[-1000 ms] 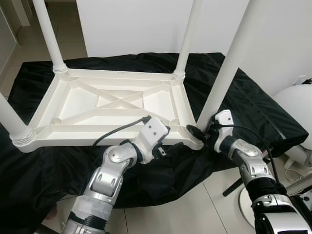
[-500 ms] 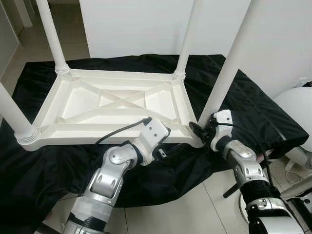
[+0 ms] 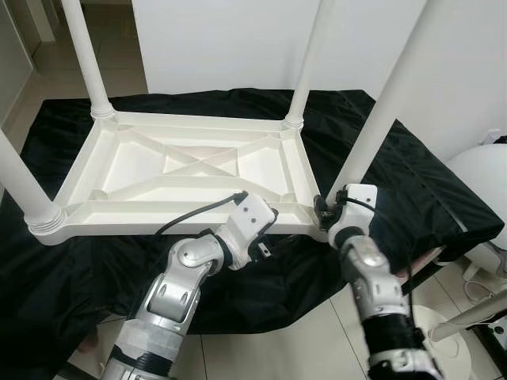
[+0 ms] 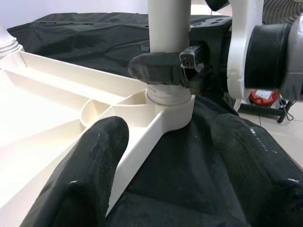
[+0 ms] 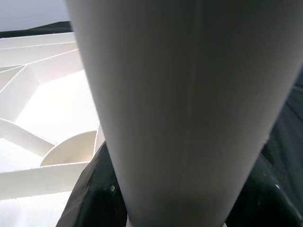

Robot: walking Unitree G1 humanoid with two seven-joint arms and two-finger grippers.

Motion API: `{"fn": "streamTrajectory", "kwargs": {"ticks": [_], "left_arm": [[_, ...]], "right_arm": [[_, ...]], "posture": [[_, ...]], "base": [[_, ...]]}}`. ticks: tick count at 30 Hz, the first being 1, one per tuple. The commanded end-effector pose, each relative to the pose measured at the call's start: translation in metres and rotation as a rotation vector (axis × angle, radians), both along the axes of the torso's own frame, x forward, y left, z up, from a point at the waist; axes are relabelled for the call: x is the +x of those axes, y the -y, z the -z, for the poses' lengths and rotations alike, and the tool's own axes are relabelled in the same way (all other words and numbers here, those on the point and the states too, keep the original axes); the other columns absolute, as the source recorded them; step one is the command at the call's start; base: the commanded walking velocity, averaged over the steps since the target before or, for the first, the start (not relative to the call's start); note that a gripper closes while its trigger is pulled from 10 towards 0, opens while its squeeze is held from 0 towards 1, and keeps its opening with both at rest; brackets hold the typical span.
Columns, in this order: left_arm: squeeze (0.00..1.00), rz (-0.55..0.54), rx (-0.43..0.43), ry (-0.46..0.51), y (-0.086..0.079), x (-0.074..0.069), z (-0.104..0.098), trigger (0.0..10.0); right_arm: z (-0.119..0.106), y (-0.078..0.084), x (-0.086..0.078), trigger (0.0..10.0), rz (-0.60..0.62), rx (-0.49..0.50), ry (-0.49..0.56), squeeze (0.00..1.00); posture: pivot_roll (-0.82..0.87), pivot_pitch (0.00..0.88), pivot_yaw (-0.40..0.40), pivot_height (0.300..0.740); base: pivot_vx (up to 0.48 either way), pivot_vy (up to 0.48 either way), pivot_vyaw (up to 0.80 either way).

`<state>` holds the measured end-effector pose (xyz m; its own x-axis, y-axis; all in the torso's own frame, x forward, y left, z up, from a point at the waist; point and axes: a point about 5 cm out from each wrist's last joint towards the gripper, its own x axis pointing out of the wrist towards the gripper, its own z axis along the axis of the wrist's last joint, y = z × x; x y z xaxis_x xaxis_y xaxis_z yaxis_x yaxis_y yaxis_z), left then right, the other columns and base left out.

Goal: Building children table

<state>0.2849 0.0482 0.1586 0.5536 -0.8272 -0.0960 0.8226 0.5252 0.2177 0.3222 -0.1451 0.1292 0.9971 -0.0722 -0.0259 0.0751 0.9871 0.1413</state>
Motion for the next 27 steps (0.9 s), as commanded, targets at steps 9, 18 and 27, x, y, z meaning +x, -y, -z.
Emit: {"fn": "streamTrajectory", "kwargs": {"ticks": [9,18,27], "left_arm": [[0.0,-0.035,-0.011,0.007,0.003,0.0,0.0,10.0],[0.0,-0.043,-0.013,0.009,0.002,0.0,0.0,10.0],[0.0,-0.042,-0.012,0.014,0.002,0.001,-0.001,10.0]], "right_arm": [[0.002,-0.029,-0.013,10.0,0.088,0.126,-0.028,0.0],[-0.012,-0.012,-0.017,10.0,0.0,0.105,0.06,1.0],[-0.014,0.01,-0.018,10.0,-0.118,0.079,0.094,1.0]], "posture": [[-0.02,0.0,-0.068,0.74],[-0.02,0.0,-0.074,0.74],[-0.02,0.0,-0.074,0.74]], "base": [[0.0,0.0,0.0],[0.0,0.0,0.0],[0.0,0.0,0.0]]}}
